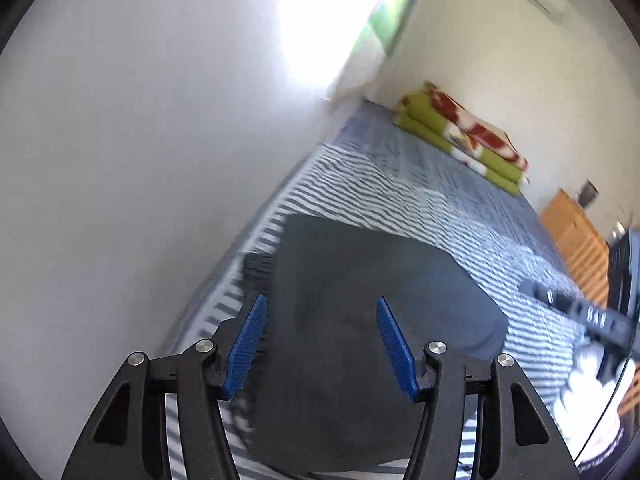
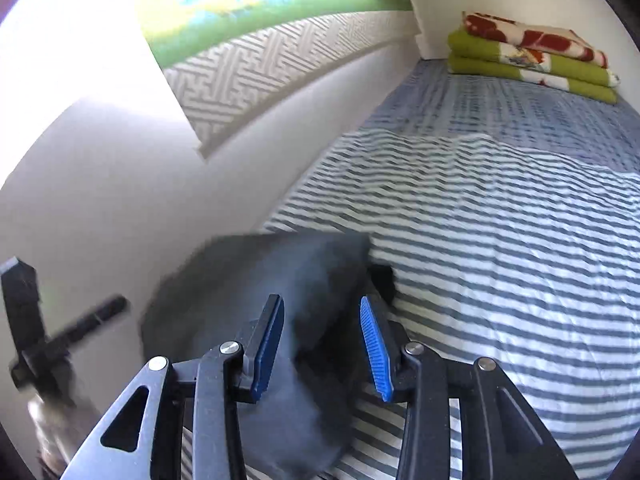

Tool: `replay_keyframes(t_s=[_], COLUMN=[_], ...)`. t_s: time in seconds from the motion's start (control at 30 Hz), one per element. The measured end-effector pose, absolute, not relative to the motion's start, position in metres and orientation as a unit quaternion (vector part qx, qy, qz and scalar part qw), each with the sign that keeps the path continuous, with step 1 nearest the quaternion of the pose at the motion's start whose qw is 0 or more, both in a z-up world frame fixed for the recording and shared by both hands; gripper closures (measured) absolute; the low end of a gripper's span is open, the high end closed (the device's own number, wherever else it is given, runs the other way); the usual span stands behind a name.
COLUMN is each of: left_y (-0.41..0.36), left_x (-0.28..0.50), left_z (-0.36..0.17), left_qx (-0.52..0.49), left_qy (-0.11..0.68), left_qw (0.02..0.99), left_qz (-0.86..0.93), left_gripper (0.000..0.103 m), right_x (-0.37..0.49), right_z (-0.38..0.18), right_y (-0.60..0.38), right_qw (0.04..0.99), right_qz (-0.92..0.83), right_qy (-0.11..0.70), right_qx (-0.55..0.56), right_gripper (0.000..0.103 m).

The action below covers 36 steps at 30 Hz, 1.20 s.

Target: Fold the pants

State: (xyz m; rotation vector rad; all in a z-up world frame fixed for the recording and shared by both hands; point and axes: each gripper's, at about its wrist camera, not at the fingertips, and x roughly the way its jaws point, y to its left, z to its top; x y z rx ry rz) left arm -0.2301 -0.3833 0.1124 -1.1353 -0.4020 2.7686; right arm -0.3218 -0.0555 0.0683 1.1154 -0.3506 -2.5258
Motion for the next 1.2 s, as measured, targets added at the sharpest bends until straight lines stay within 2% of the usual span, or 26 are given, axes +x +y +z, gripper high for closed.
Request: replay_keyframes(t_s=[0.17, 0.2, 0.27, 0.3, 0.4, 0.47, 0.63, 0.77, 0.87, 0.9, 0.93, 0.97, 1.0, 1.03, 1.1, 1.13, 1.17, 1.2], left_y=[-0.368, -0.367, -0.369, -0.371, -0.373, -0.375, -0.356, -0.339, -0.336, -0.333, -0.334, -0.333, -0.329, -0.330, -0.334, -0.334, -0.334, -0.335], left_x=[-0.260, -0.262, -0.268, -0.267, -0.259, -0.255, -0.254, -0.259, -0.266, -0.263, -0.262, -0.267, -0.274, -0.279, -0.284, -0.288, -0.294, -0.294], left_z=[0.067, 0.052, 0.031, 0.029, 0.044, 0.052, 0.087, 0.091, 0.087, 0.082, 0.075, 0.070, 0.062, 0.057, 0.048, 0.045, 0.041, 0.038], left_qx=[-0.430, -0.441, -0.458, -0.456, -0.440, -0.431, -0.422, -0.436, -0.453, -0.460, -0.466, -0.474, -0.481, -0.484, -0.485, -0.484, -0.484, -0.485], left_qy=[-0.130, -0.119, -0.103, -0.105, -0.111, -0.113, -0.096, -0.093, -0.109, -0.111, -0.113, -0.116, -0.120, -0.123, -0.137, -0.144, -0.150, -0.156], left_qw=[0.084, 0.078, 0.065, 0.068, 0.072, 0.075, 0.101, 0.107, 0.108, 0.105, 0.105, 0.103, 0.103, 0.100, 0.095, 0.092, 0.091, 0.093], left_qz=[0.889, 0.886, 0.881, 0.881, 0.888, 0.892, 0.896, 0.889, 0.878, 0.875, 0.871, 0.867, 0.863, 0.861, 0.858, 0.858, 0.857, 0.856], left_gripper=[0.042, 0.042, 0.043, 0.043, 0.042, 0.042, 0.042, 0.042, 0.042, 0.042, 0.042, 0.042, 0.042, 0.042, 0.042, 0.042, 0.042, 0.042], right_x=[-0.352, -0.362, -0.399, -0.407, -0.406, -0.383, -0.312, -0.273, -0.260, -0.258, -0.254, -0.255, -0.251, -0.249, -0.251, -0.251, -0.250, -0.249], right_z=[0.052, 0.043, 0.013, 0.006, 0.009, 0.013, 0.003, -0.013, -0.023, -0.024, -0.026, -0.028, -0.024, -0.022, -0.015, -0.010, -0.006, -0.003], right_y=[-0.107, -0.115, -0.118, -0.109, -0.049, -0.029, -0.015, -0.028, -0.055, -0.065, -0.070, -0.076, -0.083, -0.086, -0.083, -0.079, -0.077, -0.079], right_qw=[0.237, 0.227, 0.137, 0.111, 0.114, 0.145, 0.228, 0.279, 0.266, 0.271, 0.268, 0.260, 0.260, 0.285, 0.363, 0.423, 0.452, 0.456], right_qz=[-0.870, -0.873, -0.881, -0.877, -0.866, -0.861, -0.848, -0.840, -0.856, -0.853, -0.850, -0.845, -0.838, -0.820, -0.762, -0.719, -0.697, -0.696], right_qy=[-0.067, -0.043, 0.024, 0.008, -0.161, -0.189, -0.169, -0.158, -0.087, -0.077, -0.067, -0.052, -0.046, -0.073, -0.174, -0.250, -0.286, -0.288], right_qx=[0.428, 0.430, 0.452, 0.468, 0.459, 0.449, 0.448, 0.437, 0.435, 0.440, 0.449, 0.463, 0.477, 0.491, 0.507, 0.491, 0.477, 0.473], right_gripper=[0.067, 0.067, 0.065, 0.064, 0.063, 0.063, 0.063, 0.040, 0.040, 0.048, 0.062, 0.088, 0.093, 0.094, 0.095, 0.095, 0.095, 0.095])
